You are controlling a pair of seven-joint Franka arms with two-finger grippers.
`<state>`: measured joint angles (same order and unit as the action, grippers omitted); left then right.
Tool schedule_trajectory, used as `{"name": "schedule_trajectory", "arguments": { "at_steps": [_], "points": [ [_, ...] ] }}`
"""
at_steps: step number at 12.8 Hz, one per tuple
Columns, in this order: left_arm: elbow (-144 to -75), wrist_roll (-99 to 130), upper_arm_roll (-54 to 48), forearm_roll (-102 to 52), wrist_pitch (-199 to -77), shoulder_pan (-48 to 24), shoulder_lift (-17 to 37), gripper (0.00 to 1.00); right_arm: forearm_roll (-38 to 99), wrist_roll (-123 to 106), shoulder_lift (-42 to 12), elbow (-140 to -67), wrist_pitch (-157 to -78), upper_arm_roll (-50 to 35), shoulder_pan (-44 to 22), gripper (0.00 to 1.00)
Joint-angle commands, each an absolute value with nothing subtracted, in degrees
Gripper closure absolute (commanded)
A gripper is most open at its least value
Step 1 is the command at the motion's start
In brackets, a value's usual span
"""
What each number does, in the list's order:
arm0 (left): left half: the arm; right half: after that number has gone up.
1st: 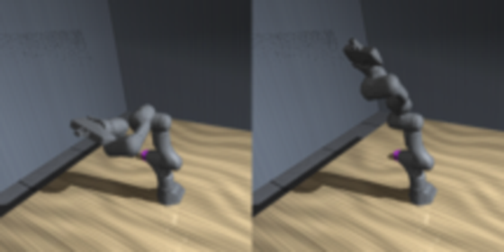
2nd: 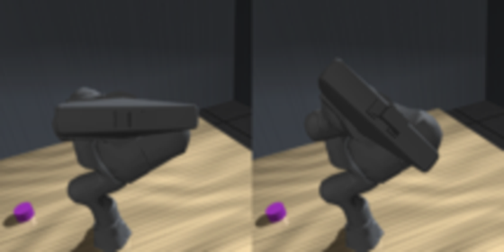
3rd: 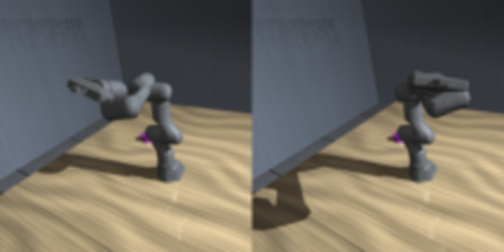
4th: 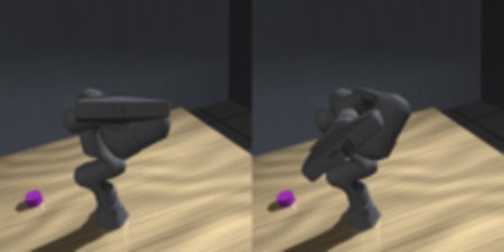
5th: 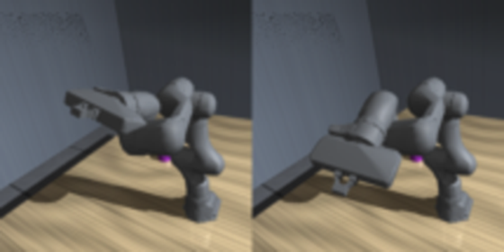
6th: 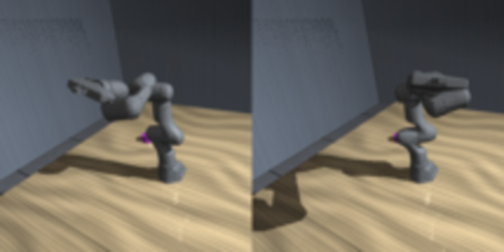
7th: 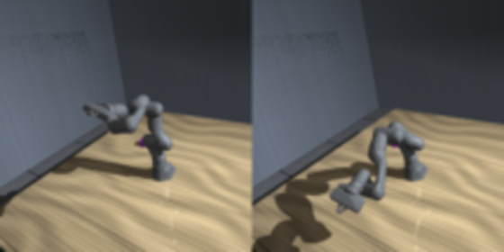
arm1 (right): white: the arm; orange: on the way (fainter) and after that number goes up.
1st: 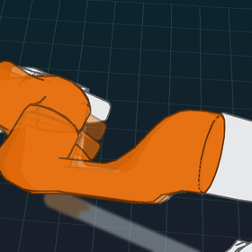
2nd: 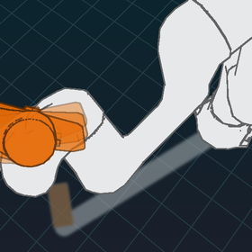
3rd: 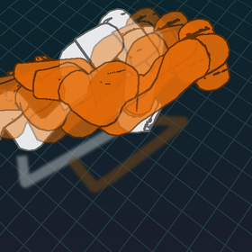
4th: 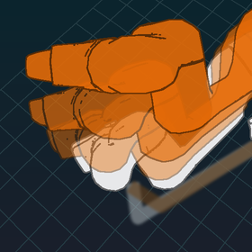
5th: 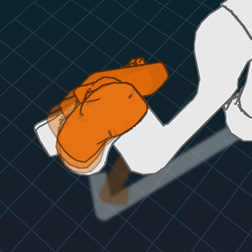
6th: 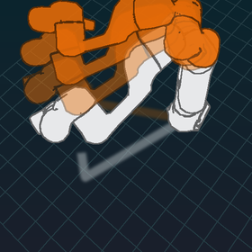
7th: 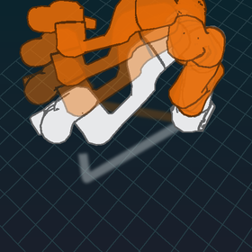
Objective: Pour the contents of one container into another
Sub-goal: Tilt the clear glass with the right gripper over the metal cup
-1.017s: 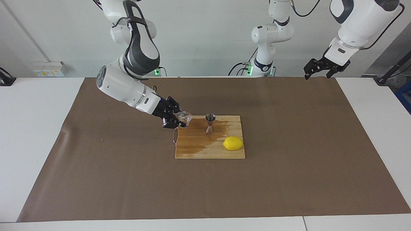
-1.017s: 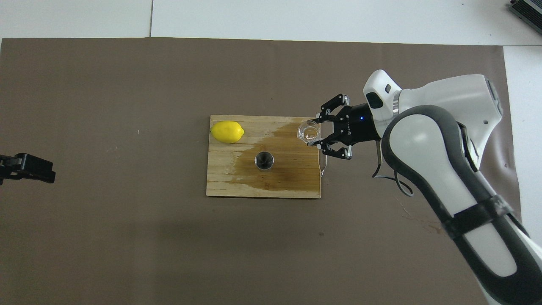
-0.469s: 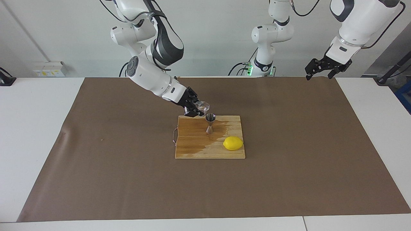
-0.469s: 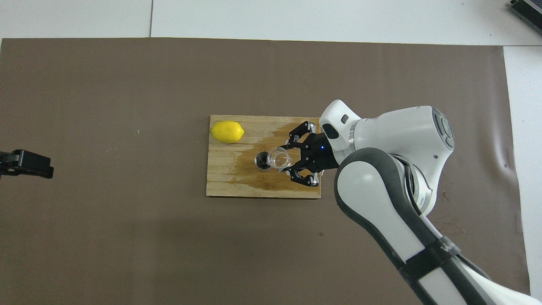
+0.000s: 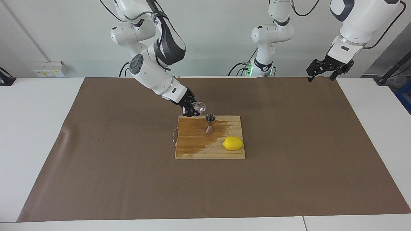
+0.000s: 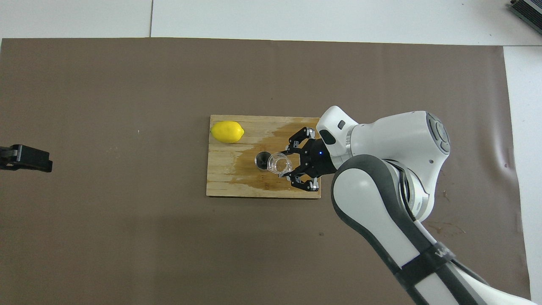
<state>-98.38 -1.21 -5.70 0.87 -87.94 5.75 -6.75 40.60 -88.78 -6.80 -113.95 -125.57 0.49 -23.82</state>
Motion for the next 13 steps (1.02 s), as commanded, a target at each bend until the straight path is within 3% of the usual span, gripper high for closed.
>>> {"name": "schedule_trajectory", "arguments": {
  "at_steps": [1,13],
  "points": [
    [-99.58,-1.23,-6.06,1.41,-88.60,6.06,-7.73,0.00,37.63,-84.48,-5.27,-114.70,-126.47,0.79,-24.35,1.00],
    [-99.58,-1.14,-5.89,1.41,-87.45,6.86,-7.82,0.00,27.78,-68.56,-9.13,-108.64,-125.95,0.88,-26.19,1.00]
  ]
}}
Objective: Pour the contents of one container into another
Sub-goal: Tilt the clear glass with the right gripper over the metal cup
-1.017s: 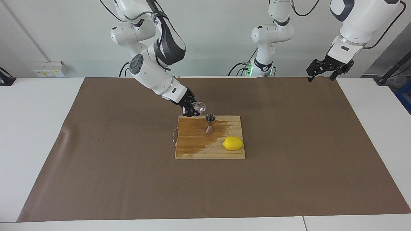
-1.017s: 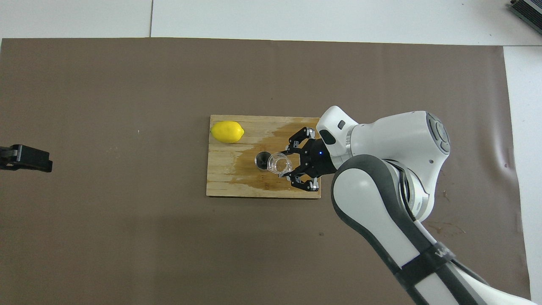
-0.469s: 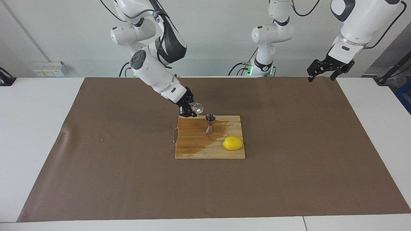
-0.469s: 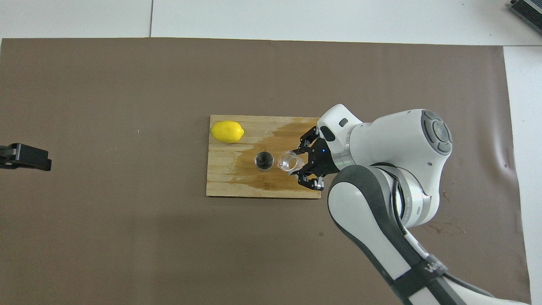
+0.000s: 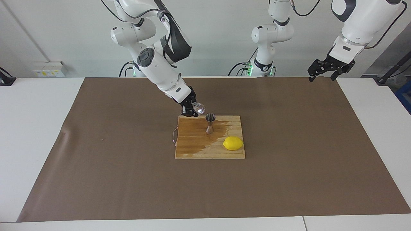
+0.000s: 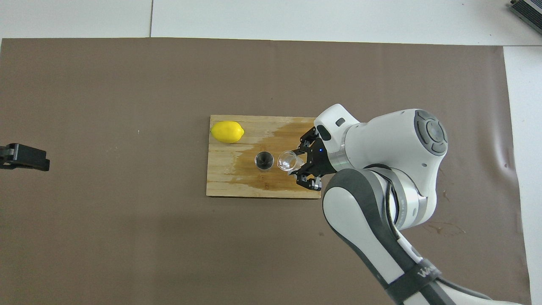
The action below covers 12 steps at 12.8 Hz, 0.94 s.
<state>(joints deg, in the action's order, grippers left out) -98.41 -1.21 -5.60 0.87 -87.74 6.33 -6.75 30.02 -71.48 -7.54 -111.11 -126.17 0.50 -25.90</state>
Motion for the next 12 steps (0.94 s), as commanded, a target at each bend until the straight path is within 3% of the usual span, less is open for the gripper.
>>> {"name": "schedule_trajectory", "arguments": {
  "at_steps": [1,12],
  "points": [
    [-99.58,-1.14,-5.89,1.41,-87.45,6.86,-7.82,0.00,26.90,-67.68,-9.66,-107.59,-125.69,0.79,-26.19,1.00],
    [-99.58,-1.14,-5.89,1.41,-87.45,6.86,-7.91,0.00,21.54,-54.76,-11.16,-105.29,-124.54,1.05,-28.21,1.00]
  ]
}}
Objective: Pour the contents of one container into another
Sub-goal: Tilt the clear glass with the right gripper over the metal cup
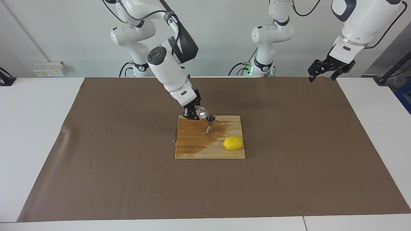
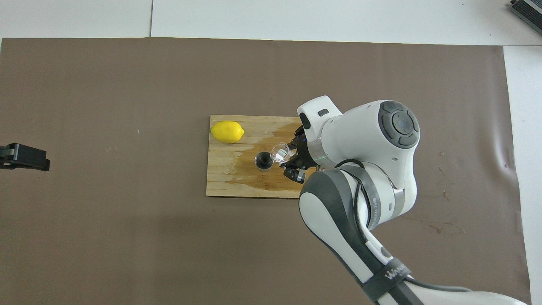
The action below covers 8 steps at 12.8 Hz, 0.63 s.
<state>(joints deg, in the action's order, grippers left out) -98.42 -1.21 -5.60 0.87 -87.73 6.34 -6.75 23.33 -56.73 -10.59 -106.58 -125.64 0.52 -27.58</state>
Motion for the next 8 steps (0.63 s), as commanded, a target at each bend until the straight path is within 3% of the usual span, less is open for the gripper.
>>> {"name": "schedule_trajectory", "arguments": {
  "at_steps": [1,8],
  "points": [
    [-99.58,-1.14,-5.89,1.41,-87.54,6.86,-7.91,0.00,20.58,-54.41,-11.16,-105.29,-124.63,1.05,-28.21,1.00],
    [-99.58,-1.14,-5.89,1.41,-87.54,6.86,-7.91,0.00,16.53,-50.54,-11.25,-103.71,-124.37,1.14,-29.27,1.00]
  ]
}}
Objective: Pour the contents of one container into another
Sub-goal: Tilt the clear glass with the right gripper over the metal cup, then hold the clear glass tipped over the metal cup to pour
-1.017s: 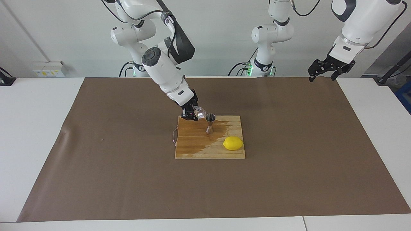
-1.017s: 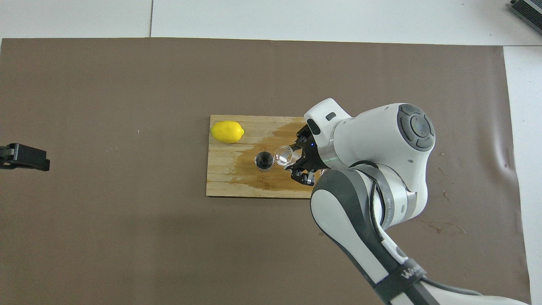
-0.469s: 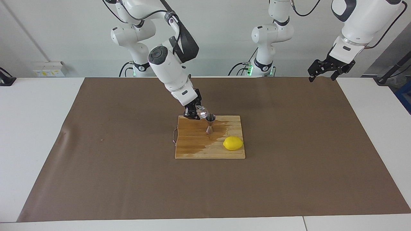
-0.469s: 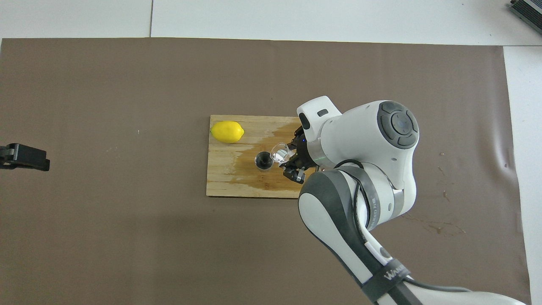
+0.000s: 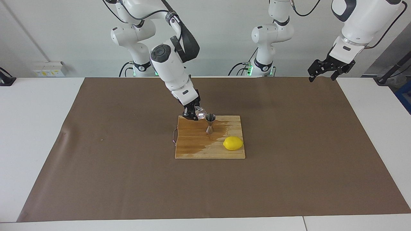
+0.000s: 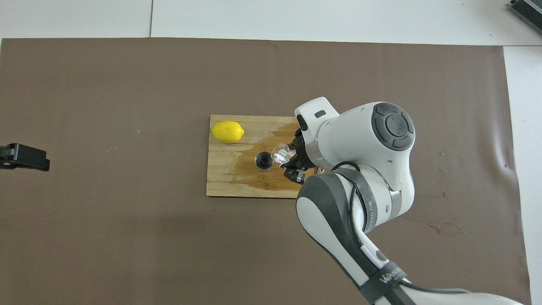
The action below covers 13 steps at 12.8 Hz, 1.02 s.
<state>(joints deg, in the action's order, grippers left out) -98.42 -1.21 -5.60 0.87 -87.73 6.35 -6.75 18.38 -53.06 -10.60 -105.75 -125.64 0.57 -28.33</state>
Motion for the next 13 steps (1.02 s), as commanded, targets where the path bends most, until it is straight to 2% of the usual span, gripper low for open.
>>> {"name": "schedule_trajectory", "arguments": {
  "at_steps": [1,13],
  "points": [
    [-99.58,-1.14,-5.89,1.41,-87.45,6.86,-7.91,0.00,16.09,-50.02,-11.42,-103.36,-124.37,1.06,-29.35,1.00],
    [-99.58,-1.14,-5.89,1.41,-87.54,6.86,-7.91,0.00,6.68,-39.47,-13.88,-98.80,-117.25,1.32,-33.22,1.00]
  ]
}}
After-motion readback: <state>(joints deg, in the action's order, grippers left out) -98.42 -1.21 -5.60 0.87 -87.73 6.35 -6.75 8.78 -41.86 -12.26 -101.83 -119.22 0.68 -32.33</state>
